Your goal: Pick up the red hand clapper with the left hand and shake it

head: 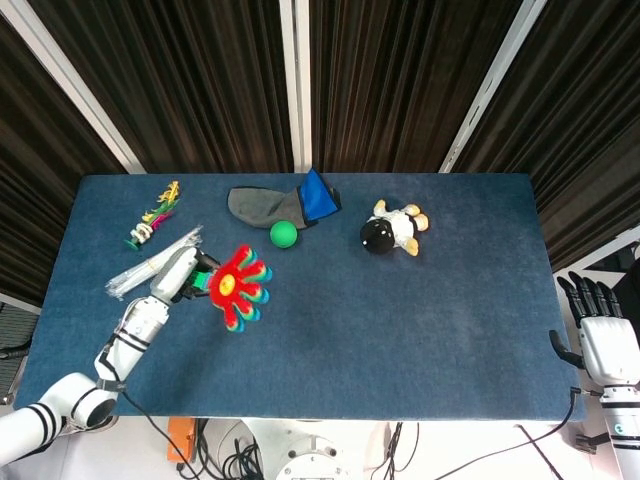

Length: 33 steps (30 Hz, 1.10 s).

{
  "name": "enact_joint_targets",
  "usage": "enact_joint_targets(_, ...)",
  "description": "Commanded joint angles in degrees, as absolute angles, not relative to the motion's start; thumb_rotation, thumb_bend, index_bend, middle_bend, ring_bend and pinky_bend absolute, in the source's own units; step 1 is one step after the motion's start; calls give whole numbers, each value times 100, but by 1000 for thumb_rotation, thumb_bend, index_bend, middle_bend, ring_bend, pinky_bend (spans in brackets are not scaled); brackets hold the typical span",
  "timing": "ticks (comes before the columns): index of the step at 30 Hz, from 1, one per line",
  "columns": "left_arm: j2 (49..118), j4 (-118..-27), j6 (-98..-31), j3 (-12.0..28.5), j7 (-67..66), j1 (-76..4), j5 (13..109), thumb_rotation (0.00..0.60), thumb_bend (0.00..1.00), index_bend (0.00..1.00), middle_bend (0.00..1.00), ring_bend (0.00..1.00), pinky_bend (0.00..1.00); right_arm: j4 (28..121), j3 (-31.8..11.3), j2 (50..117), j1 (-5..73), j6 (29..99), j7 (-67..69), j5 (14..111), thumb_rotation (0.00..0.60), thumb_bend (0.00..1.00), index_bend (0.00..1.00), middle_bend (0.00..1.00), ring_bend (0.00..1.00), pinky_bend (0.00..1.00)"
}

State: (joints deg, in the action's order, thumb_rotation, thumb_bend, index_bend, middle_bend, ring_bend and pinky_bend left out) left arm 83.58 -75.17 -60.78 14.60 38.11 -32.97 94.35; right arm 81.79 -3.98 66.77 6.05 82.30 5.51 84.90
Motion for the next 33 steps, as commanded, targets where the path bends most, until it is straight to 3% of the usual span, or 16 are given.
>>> enact_joint_targets(1,8682,-6384,-6609,762,-608,-3779,10715,600,673,1000,1000,1000,1000,8167,-398,6686,608,8229,562,8497,600,309,0,0,0,0)
enact_joint_targets(6,8698,-6426,-6627,663,-541,-3831,10530,600,673,1000,1000,1000,1000,8126,-388,6708,605,8220,589,8499,600,308,0,0,0,0)
enact_joint_targets(9,8726,-6885,-6439,755,373,-3717,9837,600,672,1000,1000,1000,1000,8115,-390,6709,596,8232,603,8496,600,309,0,0,0,0)
enact_joint_targets(16,7792,-9158,-4790,1563,5271,-3667,7570,600,672,1000,1000,1000,1000,8120,-389,6712,596,8221,585,8488,600,309,0,0,0,0)
enact_joint_targets(19,7466,-9437,-4237,1994,7381,-3594,7232,600,672,1000,1000,1000,1000,8123,-384,6726,603,8205,575,8490,600,309,0,0,0,0)
enact_joint_targets(24,7279,-9244,-3893,2136,9304,-3498,7819,600,673,1000,1000,1000,1000,8101,-374,6748,610,8174,575,8485,600,310,0,0,0,0)
enact_joint_targets(33,7291,-8630,-4316,1577,10321,-3745,9114,600,674,1000,1000,1000,1000,8129,-374,6741,604,8196,537,8496,600,310,0,0,0,0)
